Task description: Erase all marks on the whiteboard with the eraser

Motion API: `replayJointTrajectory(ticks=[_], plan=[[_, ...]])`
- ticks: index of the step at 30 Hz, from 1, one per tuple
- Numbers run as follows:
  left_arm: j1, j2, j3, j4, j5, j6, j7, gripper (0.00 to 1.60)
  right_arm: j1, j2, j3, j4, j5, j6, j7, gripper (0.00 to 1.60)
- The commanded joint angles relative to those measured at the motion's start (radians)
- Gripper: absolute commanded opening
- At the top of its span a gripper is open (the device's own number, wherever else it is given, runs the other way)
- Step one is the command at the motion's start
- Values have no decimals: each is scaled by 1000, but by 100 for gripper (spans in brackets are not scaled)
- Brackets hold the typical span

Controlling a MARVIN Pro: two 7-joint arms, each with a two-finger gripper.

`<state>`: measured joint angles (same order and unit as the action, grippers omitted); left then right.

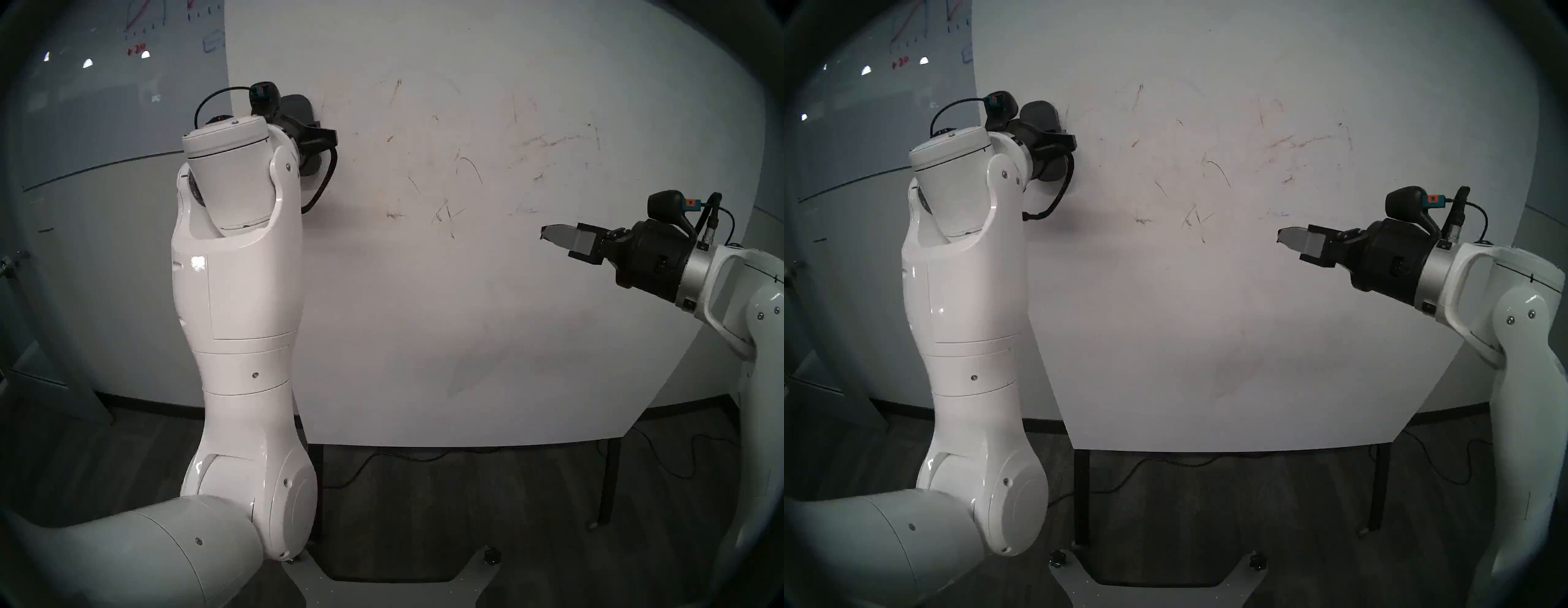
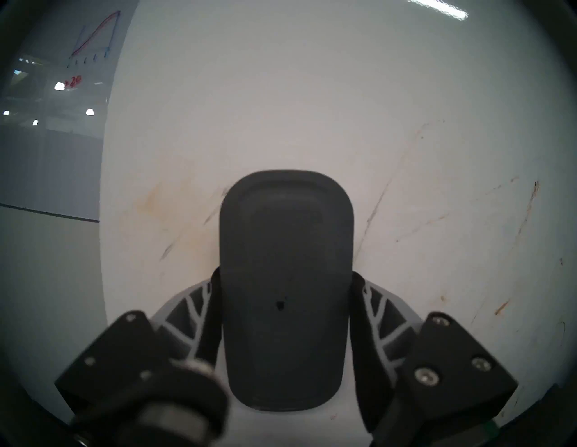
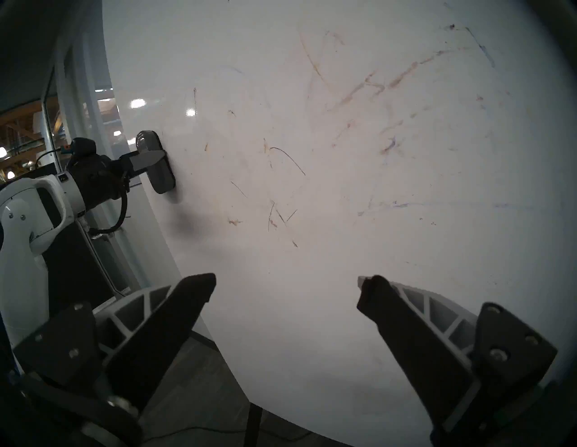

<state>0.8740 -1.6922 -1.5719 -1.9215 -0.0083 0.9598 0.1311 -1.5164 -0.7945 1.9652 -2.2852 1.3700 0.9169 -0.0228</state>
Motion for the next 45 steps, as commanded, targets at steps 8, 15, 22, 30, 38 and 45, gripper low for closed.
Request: replayJointTrajectory(ticks=[8,15,22,30,38,45], plan=[[110,16,6,-23,4,0,-10,0,10,2,6,-4,1,-2,-1,160],[142,25,22,-42,4,0,-25,0,10,2,6,-4,1,-2,-2,160],[161,33,35,-60,8,0,-45,0,10,2,6,-4,1,-2,-2,160],[182,40,42,-64,11,0,-55,0,10,2,6,-4,1,-2,-2,160],[177,55,38,-64,11,0,-69,0,10,2,6,-4,1,-2,-2,160],[181,61,41,-82,10,0,-80,79,10,2,6,-4,1,-2,-2,160]])
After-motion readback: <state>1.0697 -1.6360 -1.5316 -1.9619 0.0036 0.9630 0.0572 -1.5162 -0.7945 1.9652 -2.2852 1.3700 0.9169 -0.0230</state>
